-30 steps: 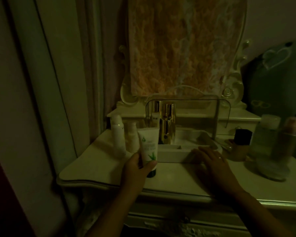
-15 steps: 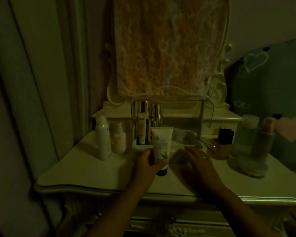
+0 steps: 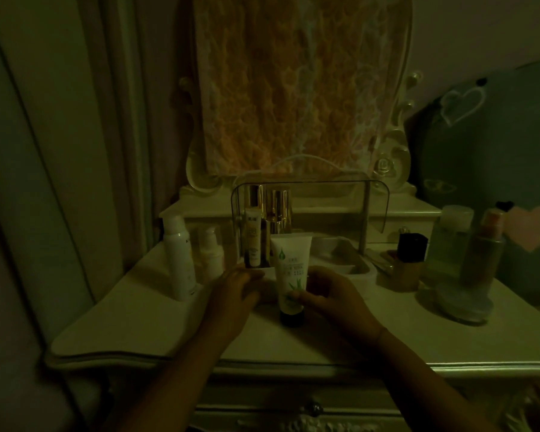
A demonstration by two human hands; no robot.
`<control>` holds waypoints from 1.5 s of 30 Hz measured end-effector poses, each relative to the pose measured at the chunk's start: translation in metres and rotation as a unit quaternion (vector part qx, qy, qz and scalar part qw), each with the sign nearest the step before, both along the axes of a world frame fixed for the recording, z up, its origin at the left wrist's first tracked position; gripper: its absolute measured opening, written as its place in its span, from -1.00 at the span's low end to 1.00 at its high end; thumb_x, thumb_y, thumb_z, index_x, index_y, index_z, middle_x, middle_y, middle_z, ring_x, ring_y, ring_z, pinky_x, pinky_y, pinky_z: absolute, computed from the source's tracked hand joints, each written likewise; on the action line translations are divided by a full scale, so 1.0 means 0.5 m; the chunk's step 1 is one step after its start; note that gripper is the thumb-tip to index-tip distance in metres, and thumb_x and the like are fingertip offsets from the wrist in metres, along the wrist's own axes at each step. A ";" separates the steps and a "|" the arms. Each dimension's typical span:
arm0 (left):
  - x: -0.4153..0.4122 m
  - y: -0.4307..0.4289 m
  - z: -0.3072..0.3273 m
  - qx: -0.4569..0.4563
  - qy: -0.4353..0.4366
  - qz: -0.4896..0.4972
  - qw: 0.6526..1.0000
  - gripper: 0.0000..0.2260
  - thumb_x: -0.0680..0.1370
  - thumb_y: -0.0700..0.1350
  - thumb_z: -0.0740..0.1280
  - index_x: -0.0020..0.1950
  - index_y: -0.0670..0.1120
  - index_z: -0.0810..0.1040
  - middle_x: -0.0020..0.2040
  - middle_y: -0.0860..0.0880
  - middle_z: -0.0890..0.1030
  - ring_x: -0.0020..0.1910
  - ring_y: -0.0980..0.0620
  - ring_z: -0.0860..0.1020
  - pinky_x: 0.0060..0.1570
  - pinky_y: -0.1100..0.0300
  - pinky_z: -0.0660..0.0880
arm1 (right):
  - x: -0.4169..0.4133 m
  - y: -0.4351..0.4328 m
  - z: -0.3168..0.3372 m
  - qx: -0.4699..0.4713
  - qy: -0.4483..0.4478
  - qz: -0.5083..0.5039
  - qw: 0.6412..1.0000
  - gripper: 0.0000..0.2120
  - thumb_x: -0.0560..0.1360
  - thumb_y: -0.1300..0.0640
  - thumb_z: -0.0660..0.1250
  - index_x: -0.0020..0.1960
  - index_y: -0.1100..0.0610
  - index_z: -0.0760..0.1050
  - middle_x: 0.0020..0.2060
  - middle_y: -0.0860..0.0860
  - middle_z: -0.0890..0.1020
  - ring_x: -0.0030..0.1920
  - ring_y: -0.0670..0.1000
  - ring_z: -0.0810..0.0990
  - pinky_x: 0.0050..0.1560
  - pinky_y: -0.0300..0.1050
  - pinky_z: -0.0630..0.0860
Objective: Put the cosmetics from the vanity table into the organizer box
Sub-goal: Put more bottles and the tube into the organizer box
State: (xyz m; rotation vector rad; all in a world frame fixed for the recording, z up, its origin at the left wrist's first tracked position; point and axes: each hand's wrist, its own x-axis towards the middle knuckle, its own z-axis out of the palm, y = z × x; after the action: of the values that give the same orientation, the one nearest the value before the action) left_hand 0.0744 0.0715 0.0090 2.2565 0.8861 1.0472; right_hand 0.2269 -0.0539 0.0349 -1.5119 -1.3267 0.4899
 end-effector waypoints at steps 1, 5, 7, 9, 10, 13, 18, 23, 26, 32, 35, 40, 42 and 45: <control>0.001 0.001 0.001 -0.007 -0.009 -0.004 1.000 -0.66 0.46 -0.32 0.30 0.19 -0.05 0.52 0.21 0.07 0.40 0.11 0.35 0.34 0.04 0.59 0.26 | 0.002 0.001 0.000 -0.007 -0.002 0.011 1.000 -0.70 0.39 0.11 0.43 0.03 -0.16 0.44 -0.05 -0.24 0.59 -0.06 -0.34 0.58 -0.09 -0.44 0.53; 0.004 0.007 -0.001 -0.004 -0.021 -0.007 1.000 -0.68 0.45 -0.34 0.30 0.16 -0.10 0.54 0.13 0.10 0.38 0.05 0.32 0.35 -0.14 0.73 0.23 | 0.008 0.003 0.000 -0.016 -0.008 0.042 0.999 -0.65 0.41 0.18 0.41 0.15 -0.02 0.47 0.02 -0.17 0.60 0.00 -0.28 0.58 -0.03 -0.43 0.51; 0.006 0.009 -0.001 -0.010 -0.028 -0.003 1.000 -0.70 0.45 -0.35 0.30 0.14 -0.09 0.55 0.10 0.14 0.38 0.06 0.28 0.38 -0.15 0.71 0.27 | 0.007 0.003 0.001 -0.015 -0.006 0.047 0.999 -0.62 0.41 0.19 0.41 0.21 0.06 0.47 0.09 -0.10 0.61 0.07 -0.20 0.59 0.06 -0.33 0.53; 0.008 0.010 -0.001 -0.012 -0.031 -0.001 0.999 -0.72 0.46 -0.33 0.31 0.11 -0.07 0.55 0.08 0.18 0.38 0.02 0.32 0.40 -0.16 0.67 0.31 | 0.008 0.003 0.003 -0.020 -0.009 0.050 0.999 -0.59 0.41 0.18 0.41 0.24 0.08 0.47 0.13 -0.05 0.61 0.13 -0.11 0.58 0.16 -0.20 0.53; 0.008 0.010 -0.001 -0.008 -0.028 0.002 1.000 -0.72 0.46 -0.32 0.32 0.11 -0.06 0.55 0.10 0.18 0.39 0.05 0.30 0.41 -0.11 0.64 0.33 | 0.009 0.003 0.004 -0.023 -0.012 0.050 0.998 -0.59 0.41 0.18 0.41 0.24 0.08 0.47 0.14 -0.05 0.61 0.14 -0.10 0.58 0.18 -0.17 0.52; 0.008 0.012 -0.001 -0.002 -0.015 0.011 1.000 -0.74 0.46 -0.28 0.33 0.12 -0.06 0.55 0.27 0.06 0.42 0.27 0.10 0.39 0.23 0.31 0.37 | 0.017 0.005 0.006 -0.027 -0.009 0.042 0.999 -0.61 0.39 0.17 0.42 0.20 0.07 0.49 0.12 -0.06 0.62 0.12 -0.10 0.59 0.13 -0.19 0.54; 0.004 0.005 0.005 0.043 -0.027 -0.007 0.999 -0.78 0.47 -0.22 0.34 0.11 -0.05 0.56 0.07 0.21 0.38 0.03 0.40 0.29 -0.10 0.73 0.18 | 0.035 0.000 0.029 0.008 0.074 0.048 0.996 -0.73 0.39 0.22 0.40 0.04 -0.03 0.55 -0.02 -0.09 0.68 0.02 -0.11 0.65 -0.09 -0.25 0.60; -0.001 0.003 0.008 0.056 -0.015 -0.020 0.998 -0.79 0.48 -0.16 0.33 0.11 -0.04 0.55 0.11 0.13 0.43 0.09 0.26 0.35 -0.11 0.55 0.28 | 0.046 0.017 0.077 0.080 0.035 -0.003 0.996 -0.72 0.38 0.23 0.40 -0.04 -0.12 0.53 -0.09 -0.16 0.66 -0.02 -0.18 0.64 -0.07 -0.29 0.60; -0.001 0.004 0.008 0.054 -0.003 -0.016 0.998 -0.80 0.48 -0.16 0.33 0.09 -0.05 0.55 0.14 0.02 0.50 0.16 0.13 0.41 0.06 0.36 0.33 | 0.053 0.040 0.084 0.091 0.002 -0.030 0.995 -0.69 0.39 0.27 0.39 -0.02 -0.11 0.49 -0.08 -0.19 0.61 -0.04 -0.20 0.62 -0.10 -0.30 0.58; -0.001 0.002 0.007 0.056 -0.011 -0.013 0.998 -0.79 0.49 -0.17 0.32 0.11 -0.01 0.54 0.15 0.16 0.40 0.16 0.28 0.26 -0.07 0.71 0.14 | 0.087 0.104 0.077 0.084 -0.018 -0.104 0.991 -0.66 0.42 0.31 0.36 0.18 0.16 0.48 -0.04 -0.14 0.54 -0.11 -0.22 0.53 -0.27 -0.40 0.53; -0.001 0.003 0.005 0.046 -0.011 -0.009 0.999 -0.78 0.49 -0.16 0.32 0.12 0.01 0.54 0.16 0.18 0.35 0.19 0.27 0.25 0.06 0.62 0.14 | 0.106 0.136 0.074 0.054 0.007 -0.118 0.991 -0.65 0.41 0.31 0.37 0.19 0.21 0.48 0.07 0.02 0.58 0.02 -0.05 0.56 -0.03 -0.21 0.55; 0.000 0.005 0.004 0.017 0.003 0.004 1.000 -0.77 0.49 -0.15 0.32 0.14 0.01 0.53 0.35 0.00 0.40 0.38 0.07 0.27 0.28 0.22 0.20 | 0.130 0.177 0.068 -0.054 0.048 -0.123 0.990 -0.64 0.44 0.32 0.35 0.22 0.25 0.45 0.16 0.18 0.56 0.11 0.15 0.55 0.06 0.00 0.55; 0.001 0.004 0.005 0.016 0.000 0.004 1.000 -0.77 0.48 -0.15 0.33 0.13 0.01 0.53 0.33 0.00 0.42 0.38 0.05 0.27 0.26 0.22 0.20 | 0.136 0.187 0.064 -0.084 0.054 -0.120 0.988 -0.65 0.43 0.33 0.35 0.21 0.25 0.45 0.16 0.19 0.55 0.14 0.18 0.54 0.10 0.04 0.55; 0.001 0.005 0.006 0.016 -0.003 0.000 1.000 -0.78 0.48 -0.15 0.33 0.12 0.01 0.54 0.32 0.01 0.43 0.39 0.05 0.27 0.27 0.24 0.19 | 0.144 0.197 0.057 -0.106 0.054 -0.126 0.985 -0.64 0.41 0.32 0.37 0.20 0.23 0.46 0.15 0.18 0.56 0.14 0.17 0.56 0.08 0.01 0.55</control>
State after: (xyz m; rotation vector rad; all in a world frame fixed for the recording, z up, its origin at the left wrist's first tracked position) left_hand 0.0750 0.0738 0.0121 2.2785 0.8732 1.0753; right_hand 0.2987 0.0449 0.0636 -1.7752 -1.0056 0.5537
